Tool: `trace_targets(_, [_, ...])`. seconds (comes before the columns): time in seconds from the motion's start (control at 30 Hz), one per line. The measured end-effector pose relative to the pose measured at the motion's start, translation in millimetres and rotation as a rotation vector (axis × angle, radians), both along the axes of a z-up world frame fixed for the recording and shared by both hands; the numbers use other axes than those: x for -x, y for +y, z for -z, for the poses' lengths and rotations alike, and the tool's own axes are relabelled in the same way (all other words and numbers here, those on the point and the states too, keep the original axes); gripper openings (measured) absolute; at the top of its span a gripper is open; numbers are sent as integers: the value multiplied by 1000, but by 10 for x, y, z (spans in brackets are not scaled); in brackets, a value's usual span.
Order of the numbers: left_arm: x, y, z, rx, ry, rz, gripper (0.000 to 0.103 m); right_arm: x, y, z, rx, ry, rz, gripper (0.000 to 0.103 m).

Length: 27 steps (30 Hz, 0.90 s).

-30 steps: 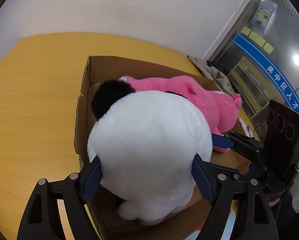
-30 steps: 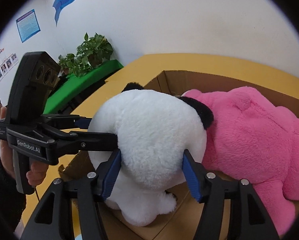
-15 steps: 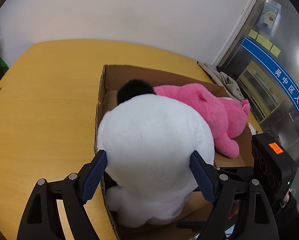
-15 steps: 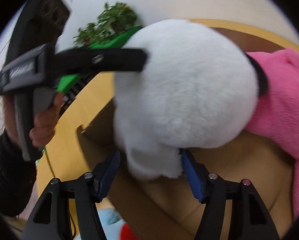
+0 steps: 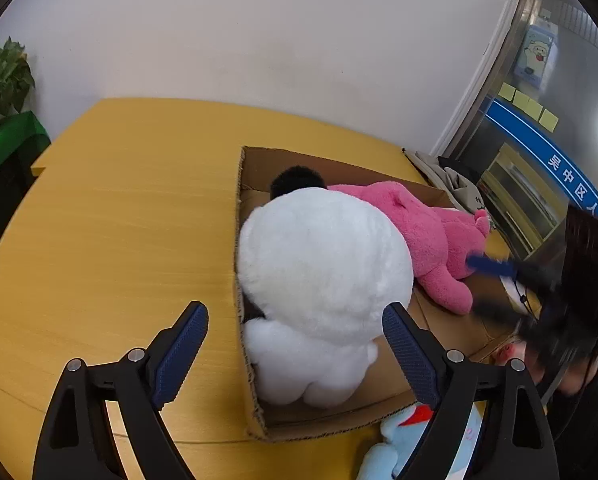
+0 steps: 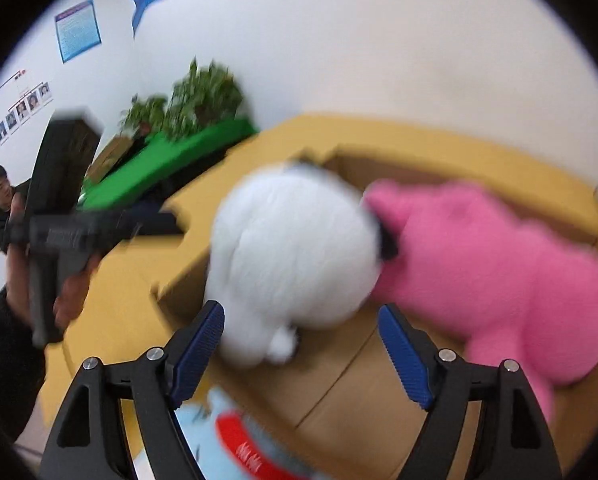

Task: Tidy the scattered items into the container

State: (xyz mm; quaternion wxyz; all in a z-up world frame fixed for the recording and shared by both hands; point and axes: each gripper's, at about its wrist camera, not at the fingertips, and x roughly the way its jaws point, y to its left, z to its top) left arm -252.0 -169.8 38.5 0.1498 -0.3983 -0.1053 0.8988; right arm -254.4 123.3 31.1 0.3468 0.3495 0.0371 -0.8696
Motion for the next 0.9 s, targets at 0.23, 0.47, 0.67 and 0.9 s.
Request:
trace_targets(0.23, [-266, 12, -17, 6, 3, -1, 92, 870, -745, -132, -8, -52, 6, 71])
trace_targets(0.47, [-578, 61, 20, 37, -1, -9, 92, 788, -832, 194, -9, -117, 17, 71])
trace_targets(0.67, [-887, 265, -78, 64, 47, -15, 96, -253, -70, -723, 51, 154, 36, 87])
trace_targets(0.9, [-1333, 587, -65, 25, 70, 17, 102, -1235, 773, -525, 39, 115, 235, 103])
